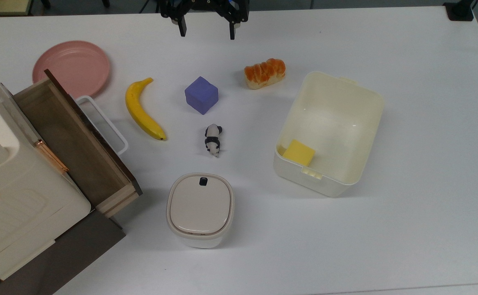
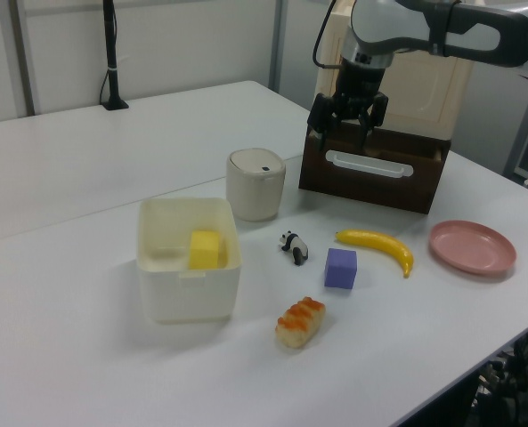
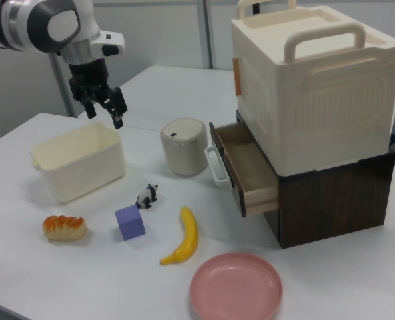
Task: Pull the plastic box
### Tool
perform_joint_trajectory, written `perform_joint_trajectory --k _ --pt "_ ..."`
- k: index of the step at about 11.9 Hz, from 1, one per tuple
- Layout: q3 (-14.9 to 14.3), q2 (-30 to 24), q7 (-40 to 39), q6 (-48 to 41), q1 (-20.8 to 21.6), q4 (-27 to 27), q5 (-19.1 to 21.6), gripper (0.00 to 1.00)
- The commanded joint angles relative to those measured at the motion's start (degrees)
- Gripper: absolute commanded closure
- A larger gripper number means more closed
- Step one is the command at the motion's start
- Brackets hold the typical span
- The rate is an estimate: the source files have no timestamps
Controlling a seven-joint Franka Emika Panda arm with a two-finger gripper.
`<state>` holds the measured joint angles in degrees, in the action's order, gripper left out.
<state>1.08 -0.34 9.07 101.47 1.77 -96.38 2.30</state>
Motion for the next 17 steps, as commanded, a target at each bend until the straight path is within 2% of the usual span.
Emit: perform_joint_trajectory --k 1,4,6,17 --pt "-0.02 -0.63 -1.68 -1.28 -0.01 -0.22 0.17 0.0" --pt "-0.29 -0.36 -4.06 -1.28 -0.01 0.4 0.95 0.0" --pt "-0.72 -0.36 -3.97 -1.63 -0.01 0.4 3.23 0.0" --pt "-0.46 -0.89 -4.68 -2.51 0.17 -0.74 2.89 0.0"
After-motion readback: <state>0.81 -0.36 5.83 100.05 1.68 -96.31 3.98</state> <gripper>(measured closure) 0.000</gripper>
